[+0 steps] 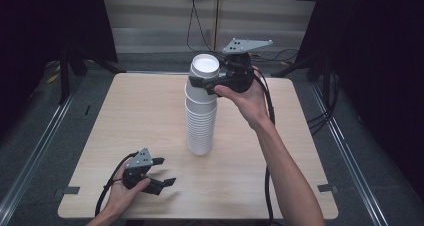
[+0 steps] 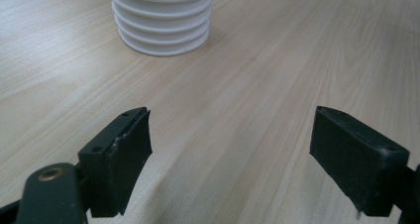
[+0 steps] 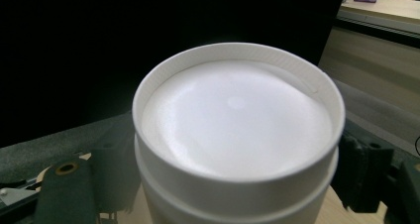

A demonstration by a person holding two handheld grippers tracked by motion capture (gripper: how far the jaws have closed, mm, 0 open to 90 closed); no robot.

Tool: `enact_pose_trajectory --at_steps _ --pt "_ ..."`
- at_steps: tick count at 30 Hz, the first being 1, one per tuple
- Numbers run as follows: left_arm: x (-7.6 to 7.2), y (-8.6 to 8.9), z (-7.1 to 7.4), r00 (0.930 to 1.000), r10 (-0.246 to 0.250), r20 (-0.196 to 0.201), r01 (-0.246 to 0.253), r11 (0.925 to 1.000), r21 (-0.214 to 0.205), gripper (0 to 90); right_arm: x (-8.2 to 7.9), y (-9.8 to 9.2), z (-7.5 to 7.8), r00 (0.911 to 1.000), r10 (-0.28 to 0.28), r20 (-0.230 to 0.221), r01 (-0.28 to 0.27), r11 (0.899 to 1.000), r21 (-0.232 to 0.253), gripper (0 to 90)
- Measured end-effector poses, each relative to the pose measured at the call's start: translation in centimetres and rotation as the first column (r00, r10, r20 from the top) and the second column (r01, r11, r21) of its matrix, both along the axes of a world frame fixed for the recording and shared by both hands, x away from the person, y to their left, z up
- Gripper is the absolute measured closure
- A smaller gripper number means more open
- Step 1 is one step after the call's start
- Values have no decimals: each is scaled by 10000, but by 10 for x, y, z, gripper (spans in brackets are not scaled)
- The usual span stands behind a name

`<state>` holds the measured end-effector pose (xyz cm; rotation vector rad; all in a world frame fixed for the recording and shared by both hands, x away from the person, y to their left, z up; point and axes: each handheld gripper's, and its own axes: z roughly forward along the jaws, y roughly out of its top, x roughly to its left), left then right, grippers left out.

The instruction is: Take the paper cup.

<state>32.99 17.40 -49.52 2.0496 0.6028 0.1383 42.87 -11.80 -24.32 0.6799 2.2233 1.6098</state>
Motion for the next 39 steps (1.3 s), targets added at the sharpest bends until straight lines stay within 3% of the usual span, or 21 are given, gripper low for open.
enact_pose_trajectory --at_steps 16,19,20,27,32,39 --pt "0 0 0 10000 29 -17 -29 10000 -36 159 -6 -4 9 9975 -126 697 78 9976 684 210" --pt "0 0 0 10000 42 -34 -42 10000 -12 159 -7 -6 10 9971 -8 761 -71 9947 1026 210" --pt "0 0 0 10000 47 -38 -47 10000 -8 159 -7 -7 11 9972 83 741 -183 9907 1349 210" --pt "0 0 0 10000 36 -33 -36 10000 -5 159 -8 -11 13 9968 2 795 -129 9870 1600 210" --pt "0 0 0 10000 44 -42 -44 10000 -12 159 -10 -18 15 9957 -219 904 8 9740 2267 211" --pt "0 0 0 10000 34 -35 -34 10000 8 159 -12 -23 16 9942 -285 1041 10 9669 2550 211"
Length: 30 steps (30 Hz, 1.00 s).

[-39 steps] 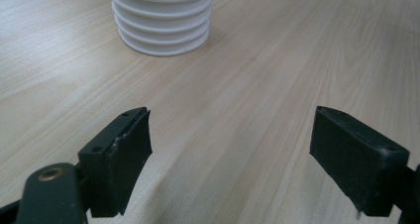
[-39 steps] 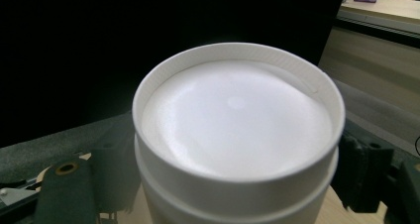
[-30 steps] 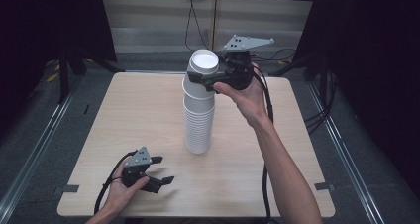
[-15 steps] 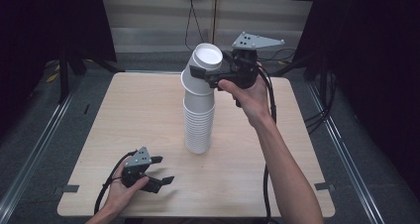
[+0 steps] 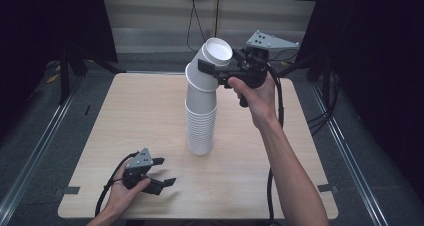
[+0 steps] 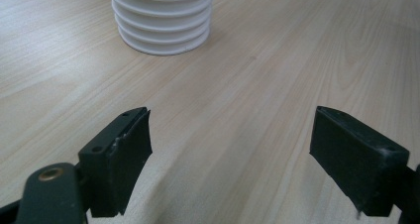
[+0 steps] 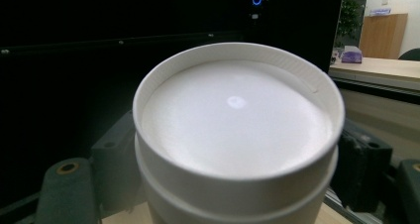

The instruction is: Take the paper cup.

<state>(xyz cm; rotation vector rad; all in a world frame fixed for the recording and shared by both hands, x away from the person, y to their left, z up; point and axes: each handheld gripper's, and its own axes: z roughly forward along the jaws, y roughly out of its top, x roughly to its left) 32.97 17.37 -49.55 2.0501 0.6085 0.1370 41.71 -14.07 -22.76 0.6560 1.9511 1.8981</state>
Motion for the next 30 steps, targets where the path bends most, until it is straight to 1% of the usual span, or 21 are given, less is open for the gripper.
enact_pose_trajectory --at_steps 3,5,9,13,15,16,20,23,25,28,30 --pt "0 0 0 10000 -4 -10 4 10000 0 159 -3 -3 1 9993 -265 252 264 9996 28 211" --pt "0 0 0 10000 -16 -8 16 10000 8 159 -5 -8 3 9991 -305 308 295 9991 306 211" --pt "0 0 0 10000 -29 -13 29 10000 17 159 -7 -13 5 9989 -346 331 330 9984 463 211" --pt "0 -1 0 10000 -28 -23 28 10000 2 159 -10 -18 6 9988 -368 328 353 9984 438 211" --pt "0 -1 0 10000 -34 -25 34 10000 6 159 -12 -21 6 9985 -423 334 412 9986 325 211" --pt "0 -1 0 10000 -39 -21 39 10000 7 159 -15 -24 6 9972 -622 404 608 9975 359 212" --pt "1 -1 -1 10000 -31 -14 31 10000 -19 159 -17 -30 4 9965 -720 417 703 9967 418 212" --pt "3 -2 -1 10000 79 0 -79 10000 25 159 -21 -38 1 9958 -833 366 815 9955 479 212" --pt "4 -3 -2 9999 131 -31 -132 9999 -66 159 -24 -42 0 9955 -881 360 866 9954 412 212" --pt "5 -3 -2 9995 298 79 -298 9996 -14 157 -28 -50 -3 9948 -954 348 940 9948 400 212" --pt "6 -3 -1 9994 332 78 -331 9993 -151 157 -31 -55 -4 9945 -1003 289 991 9942 413 213"
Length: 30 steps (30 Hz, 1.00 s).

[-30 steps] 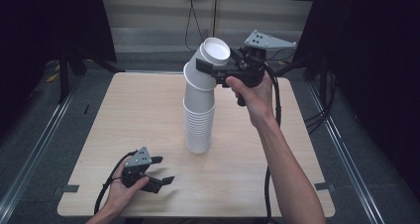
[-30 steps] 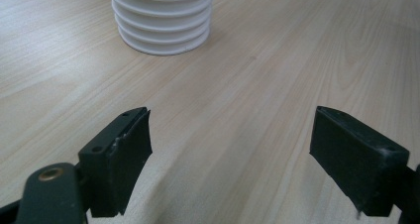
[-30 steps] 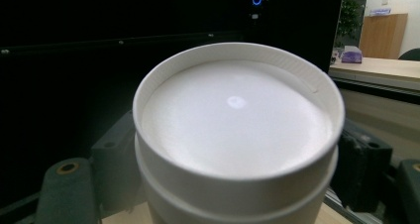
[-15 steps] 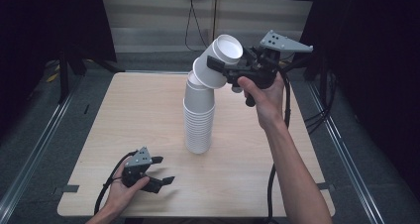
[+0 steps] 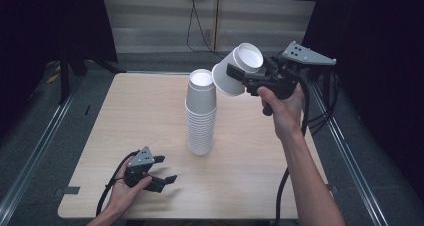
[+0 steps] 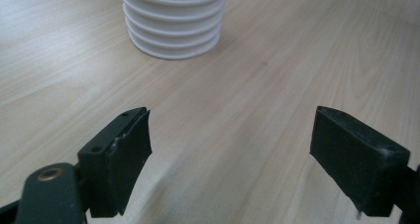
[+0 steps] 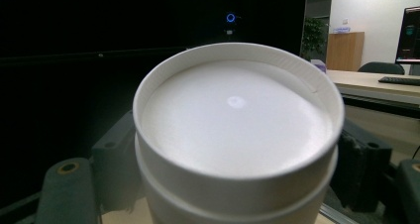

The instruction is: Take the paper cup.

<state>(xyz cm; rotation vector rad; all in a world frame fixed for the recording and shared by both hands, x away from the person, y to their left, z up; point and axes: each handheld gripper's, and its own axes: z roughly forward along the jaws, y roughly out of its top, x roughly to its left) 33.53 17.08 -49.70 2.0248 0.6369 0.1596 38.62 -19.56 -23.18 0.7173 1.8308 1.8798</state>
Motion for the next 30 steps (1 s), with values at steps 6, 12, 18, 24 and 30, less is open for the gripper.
enact_pose_trajectory --at_steps 6,12,18,24,30 --pt "2 1 0 9997 -1 -239 -4 9998 -201 157 -8 -11 -5 9999 -74 -132 71 9996 -258 213" --pt "2 1 2 9998 39 -188 -43 9998 -219 157 -13 -19 -21 9993 -186 -333 171 9988 -458 213" --pt "0 0 3 10000 -41 0 41 9999 -123 157 -17 -25 -47 9971 -208 -733 169 9985 -525 212" --pt "-2 0 5 9992 23 405 -20 10000 -56 156 -24 -28 -62 9955 -135 -933 74 9979 -651 213" --pt "-4 0 9 9980 63 637 -21 9978 -655 156 -28 -27 -83 9918 -62 -1279 -21 9979 -645 213"
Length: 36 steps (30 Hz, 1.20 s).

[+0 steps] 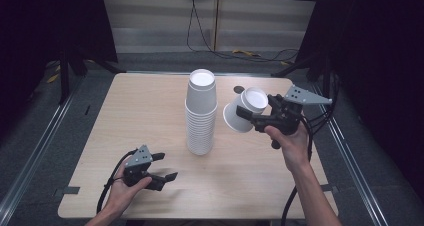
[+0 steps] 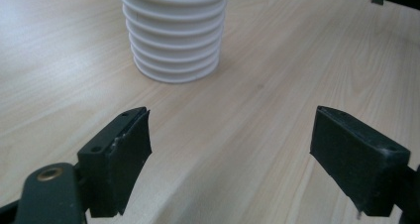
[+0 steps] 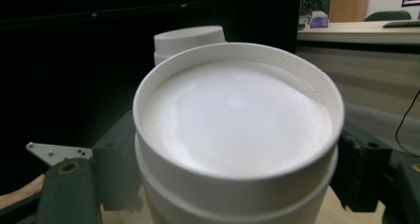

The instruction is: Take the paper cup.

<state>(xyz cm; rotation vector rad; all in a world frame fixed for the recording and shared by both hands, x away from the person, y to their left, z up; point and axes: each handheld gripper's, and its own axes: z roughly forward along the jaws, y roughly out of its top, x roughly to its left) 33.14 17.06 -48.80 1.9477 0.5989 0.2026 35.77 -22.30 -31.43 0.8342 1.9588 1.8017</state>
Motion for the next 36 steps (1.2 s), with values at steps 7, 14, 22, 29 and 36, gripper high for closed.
enact_pose_trajectory --at_steps 7,14,22,29,36 --pt "0 -2 4 10000 40 80 -34 9973 -729 157 -3 8 -21 9991 278 -321 -278 9996 1 213" --pt "1 -5 8 10000 77 -35 -80 9969 -784 157 -5 16 -44 9960 460 -764 -474 9987 -168 214" --pt "8 -10 18 9999 -112 -52 108 9968 -794 156 -6 23 -60 9909 691 -1157 -744 9963 -425 214" --pt "12 -27 29 9992 -339 207 358 9942 -1015 158 -6 30 -75 9816 1176 -1507 -1236 9919 -309 215" --pt "11 -36 31 9982 -542 250 572 9884 -1404 156 -6 37 -83 9724 1631 -1671 -1713 9845 -361 214"
